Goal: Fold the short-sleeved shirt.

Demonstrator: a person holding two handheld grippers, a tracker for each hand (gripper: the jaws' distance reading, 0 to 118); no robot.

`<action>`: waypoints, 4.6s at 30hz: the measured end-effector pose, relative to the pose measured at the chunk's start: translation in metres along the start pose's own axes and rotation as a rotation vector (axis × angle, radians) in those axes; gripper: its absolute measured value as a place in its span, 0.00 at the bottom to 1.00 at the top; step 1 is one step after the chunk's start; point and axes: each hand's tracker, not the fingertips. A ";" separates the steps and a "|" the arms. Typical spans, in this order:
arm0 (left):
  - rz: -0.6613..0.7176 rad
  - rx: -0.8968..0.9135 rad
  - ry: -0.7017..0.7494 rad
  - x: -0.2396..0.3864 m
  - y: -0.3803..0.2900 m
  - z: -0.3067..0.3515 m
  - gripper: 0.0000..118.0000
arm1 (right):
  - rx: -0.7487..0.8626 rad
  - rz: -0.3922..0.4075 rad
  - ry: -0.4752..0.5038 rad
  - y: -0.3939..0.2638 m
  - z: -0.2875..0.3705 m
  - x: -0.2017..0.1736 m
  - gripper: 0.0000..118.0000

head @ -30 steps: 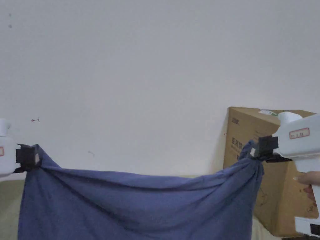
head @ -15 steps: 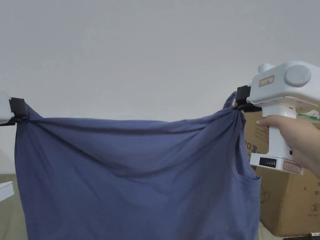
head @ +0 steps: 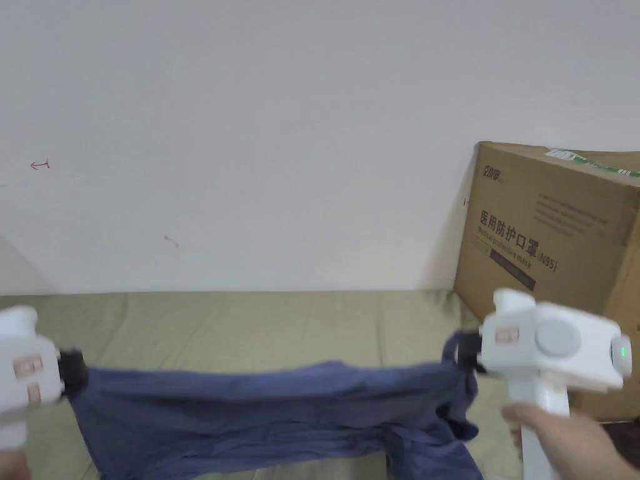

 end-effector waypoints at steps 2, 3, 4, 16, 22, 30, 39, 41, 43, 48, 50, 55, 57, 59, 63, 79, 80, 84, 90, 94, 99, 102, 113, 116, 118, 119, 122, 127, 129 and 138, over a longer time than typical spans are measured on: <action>-0.040 -0.088 -0.004 -0.011 -0.052 -0.001 0.02 | -0.105 -0.019 -0.017 -0.058 -0.010 0.022 0.06; -0.050 -0.124 -0.022 -0.018 -0.079 0.003 0.02 | -0.155 -0.028 -0.019 -0.087 -0.011 0.033 0.06; -0.061 -0.158 -0.030 -0.025 -0.104 0.010 0.02 | -0.183 -0.046 -0.010 -0.119 -0.002 0.044 0.06; 0.114 -0.273 -0.032 -0.107 -0.235 0.181 0.02 | -0.224 -0.162 0.019 -0.291 0.205 0.106 0.06; 0.018 -0.246 -0.017 -0.093 -0.236 0.189 0.02 | -0.255 -0.189 -0.007 -0.322 0.202 0.096 0.06; 0.058 -0.180 -0.073 -0.084 -0.232 0.204 0.97 | -0.171 -0.225 -0.071 -0.306 0.211 0.081 0.88; -0.062 0.076 -0.182 -0.018 -0.189 0.237 0.98 | 0.169 -0.149 -0.012 -0.241 0.254 0.019 1.00; -0.100 0.189 -0.206 0.004 -0.177 0.239 0.98 | 0.295 -0.091 0.026 -0.228 0.258 -0.002 1.00; -0.134 0.285 -0.215 0.029 -0.164 0.237 0.97 | 0.389 -0.013 0.037 -0.213 0.260 -0.026 1.00; -0.148 0.423 -0.264 0.069 -0.140 0.231 0.02 | 0.565 0.088 0.115 -0.193 0.255 -0.066 0.09; -0.172 0.436 -0.211 0.082 -0.131 0.226 0.01 | 0.542 0.101 0.065 -0.183 0.246 -0.077 0.01; -0.172 0.404 -0.225 0.083 -0.086 0.202 0.01 | 0.508 0.097 0.122 -0.165 0.222 -0.079 0.01; -0.183 0.260 -0.187 0.078 -0.056 0.175 0.01 | 0.506 0.115 0.123 -0.158 0.215 -0.077 0.01; -0.156 0.035 -0.156 0.066 -0.022 0.127 0.01 | 0.485 0.130 0.140 -0.152 0.208 -0.076 0.01; -0.134 -0.366 -0.123 0.030 0.003 0.004 0.01 | 0.426 0.150 0.142 -0.149 0.183 -0.071 0.01; -0.300 -0.573 0.090 -0.039 -0.084 -0.212 0.97 | 0.160 0.026 0.090 -0.172 0.082 -0.023 0.01; -0.320 -0.527 0.091 -0.033 -0.084 -0.204 0.92 | 0.155 0.024 0.082 -0.173 0.081 -0.021 0.01; -0.374 -0.454 0.112 0.002 -0.081 -0.160 0.75 | 0.181 -0.031 0.110 -0.178 0.086 -0.005 0.01; -0.337 -0.303 -0.010 0.013 -0.048 -0.122 0.02 | 0.263 -0.208 0.189 -0.148 0.090 0.044 0.01; -0.360 -0.244 -0.051 0.014 -0.029 -0.089 0.02 | 0.195 -0.118 0.011 -0.096 0.054 0.060 0.15; -0.404 -0.237 -0.061 0.018 -0.030 -0.072 0.02 | -0.235 -0.127 -0.072 -0.052 -0.050 0.109 0.98; -0.422 -0.216 -0.067 0.016 -0.032 -0.067 0.02 | -0.390 -0.151 -0.118 -0.049 -0.109 0.127 0.97; -0.370 -0.279 -0.051 0.000 -0.052 -0.071 0.02 | -0.421 0.149 -0.178 -0.080 -0.108 0.093 0.06; -0.325 -0.268 -0.051 -0.003 -0.049 -0.055 0.02 | -0.333 0.040 -0.089 -0.075 -0.071 0.085 0.00; -0.321 -0.252 -0.056 -0.005 -0.043 -0.035 0.02 | -0.208 0.048 -0.083 -0.064 -0.034 0.077 0.00; -0.319 -0.244 -0.059 -0.003 -0.039 -0.028 0.02 | -0.155 0.051 -0.068 -0.059 -0.015 0.073 0.00; -0.318 -0.176 -0.064 0.000 -0.022 0.012 0.02 | -0.047 0.104 -0.028 -0.038 0.047 0.054 0.00; -0.284 -0.028 -0.107 0.013 0.015 0.084 0.02 | 0.084 0.111 0.021 0.004 0.140 0.023 0.00; -0.279 0.027 -0.123 0.018 0.030 0.111 0.02 | 0.109 0.123 0.023 0.021 0.166 0.012 0.00; -0.264 0.214 -0.129 0.043 0.112 0.181 0.02 | 0.312 0.168 -0.003 0.116 0.244 -0.047 0.00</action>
